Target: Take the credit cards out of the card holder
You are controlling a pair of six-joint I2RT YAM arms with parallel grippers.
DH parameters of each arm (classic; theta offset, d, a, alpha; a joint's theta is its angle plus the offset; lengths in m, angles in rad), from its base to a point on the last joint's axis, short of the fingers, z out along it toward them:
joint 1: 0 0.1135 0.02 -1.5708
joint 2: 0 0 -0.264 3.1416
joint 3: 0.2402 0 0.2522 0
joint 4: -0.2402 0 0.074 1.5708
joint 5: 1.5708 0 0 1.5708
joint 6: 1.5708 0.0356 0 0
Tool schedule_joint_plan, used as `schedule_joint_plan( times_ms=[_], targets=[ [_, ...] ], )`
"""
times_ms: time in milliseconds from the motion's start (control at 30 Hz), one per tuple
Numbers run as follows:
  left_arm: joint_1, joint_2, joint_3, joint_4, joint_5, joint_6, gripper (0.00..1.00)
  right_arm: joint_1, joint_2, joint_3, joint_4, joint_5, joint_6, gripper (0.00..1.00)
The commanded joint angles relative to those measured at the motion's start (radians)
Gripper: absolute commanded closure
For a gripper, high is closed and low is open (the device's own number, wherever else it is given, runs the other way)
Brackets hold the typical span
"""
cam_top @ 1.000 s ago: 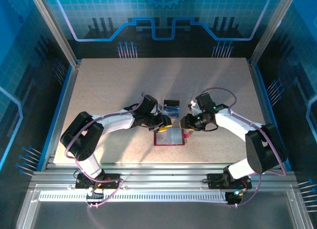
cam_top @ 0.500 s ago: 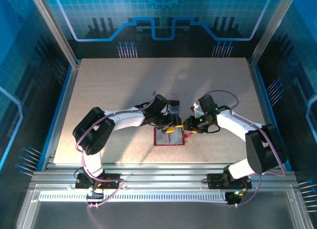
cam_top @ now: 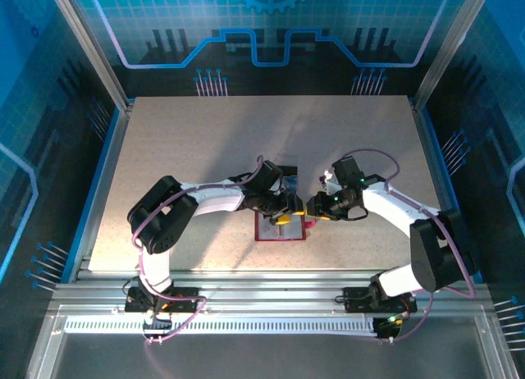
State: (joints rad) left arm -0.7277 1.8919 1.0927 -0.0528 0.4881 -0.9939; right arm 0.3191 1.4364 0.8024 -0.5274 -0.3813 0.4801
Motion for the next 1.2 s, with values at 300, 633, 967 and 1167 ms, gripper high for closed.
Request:
schedule_joint_plan(
  times_ms=[300,633,967,1167],
  targets=[
    [-0.007,0.040,0.049,0.027,0.015,-0.020,0.43,-0.016,-0.020,0.008,-0.023,-0.008,-0.009,0.60],
    [-0.011,0.056,0.045,0.009,0.009,-0.024,0.43,-0.016,-0.031,0.003,-0.019,-0.024,-0.001,0.60],
    [-0.011,-0.004,0.021,0.055,-0.003,-0.040,0.43,0.000,-0.063,0.004,0.010,-0.070,0.028,0.62],
    [0.000,-0.074,-0.008,0.040,-0.033,-0.031,0.44,0.020,-0.036,0.015,0.054,-0.112,0.060,0.62]
  ],
)
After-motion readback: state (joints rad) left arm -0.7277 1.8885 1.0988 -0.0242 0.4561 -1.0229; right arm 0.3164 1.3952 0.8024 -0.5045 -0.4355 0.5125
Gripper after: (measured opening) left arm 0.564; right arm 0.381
